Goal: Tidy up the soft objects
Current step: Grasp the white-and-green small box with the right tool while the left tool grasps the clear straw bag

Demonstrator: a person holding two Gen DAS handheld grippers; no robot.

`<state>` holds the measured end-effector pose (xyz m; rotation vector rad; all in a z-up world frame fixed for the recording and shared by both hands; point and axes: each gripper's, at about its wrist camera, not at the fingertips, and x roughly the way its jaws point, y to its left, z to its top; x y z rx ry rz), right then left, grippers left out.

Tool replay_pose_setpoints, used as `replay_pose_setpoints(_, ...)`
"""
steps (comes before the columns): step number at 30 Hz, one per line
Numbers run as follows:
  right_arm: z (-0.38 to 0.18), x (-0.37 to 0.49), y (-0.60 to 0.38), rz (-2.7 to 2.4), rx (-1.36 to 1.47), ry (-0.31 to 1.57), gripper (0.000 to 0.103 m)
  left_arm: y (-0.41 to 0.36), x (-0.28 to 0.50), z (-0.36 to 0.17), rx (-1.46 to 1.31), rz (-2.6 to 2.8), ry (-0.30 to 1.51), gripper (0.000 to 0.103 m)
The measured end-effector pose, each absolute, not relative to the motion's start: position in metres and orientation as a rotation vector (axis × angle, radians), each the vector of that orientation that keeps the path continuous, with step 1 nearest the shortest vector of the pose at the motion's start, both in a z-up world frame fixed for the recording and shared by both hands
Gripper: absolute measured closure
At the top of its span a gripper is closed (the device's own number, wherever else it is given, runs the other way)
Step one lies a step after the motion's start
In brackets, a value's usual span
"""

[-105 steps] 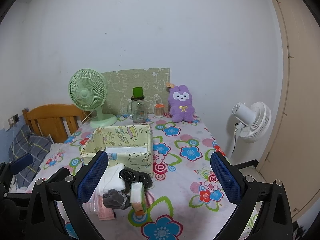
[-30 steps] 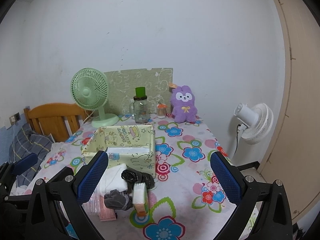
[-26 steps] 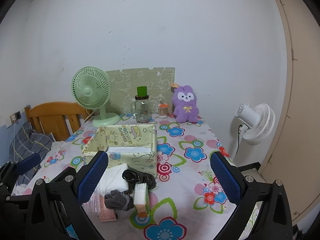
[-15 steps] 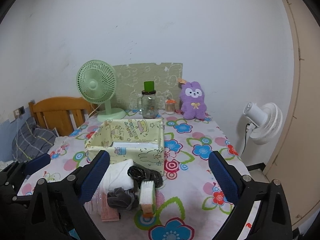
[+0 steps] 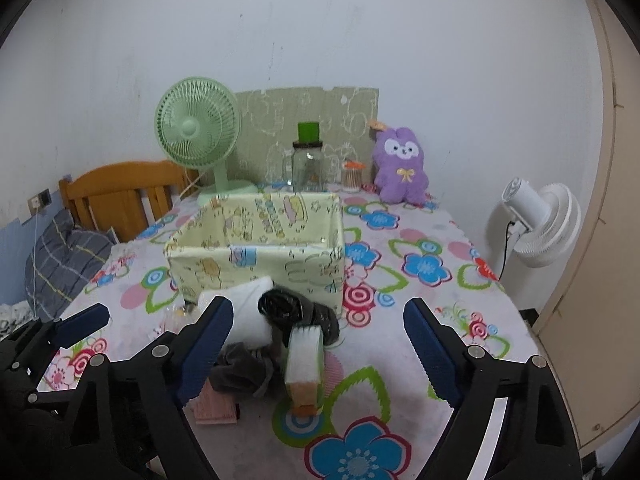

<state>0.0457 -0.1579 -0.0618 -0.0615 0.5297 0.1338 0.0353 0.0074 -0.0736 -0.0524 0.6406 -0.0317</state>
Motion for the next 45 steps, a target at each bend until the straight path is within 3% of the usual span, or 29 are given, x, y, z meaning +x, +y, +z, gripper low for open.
replay_pose_setpoints(17,-0.093,0.072,-0.149,0.128,-0.089,0.629,0.022,0.017,0.061,-0.107,-0.115,-0.016,0.763,0.037)
replay_pose_setpoints(26,-0.103,0.085,-0.144,0.136,-0.096,0.677,0.033,0.022,0.070,-0.117,-0.154,-0.018,0.806,0.054)
replay_pose_setpoints(33,-0.121,0.094,-0.138,0.152,-0.105,0.746,0.055,0.023,0.074,-0.116,-0.156,-0.019,0.802,0.061)
replay_pose_setpoints(36,-0.121,0.096,-0.137,0.152,-0.106,0.745,0.058,0.020,0.075,-0.117,-0.147,-0.025,0.808,0.063)
replay_pose_setpoints(42,-0.118,0.096,-0.138,0.157,-0.092,0.743,0.076,0.016,0.077,-0.117,-0.127,-0.021,0.810,0.068)
replay_pose_setpoints(45,-0.116,0.095,-0.138,0.163,-0.088,0.740,0.078,0.014,0.075,-0.117,-0.115,-0.015,0.806,0.074)
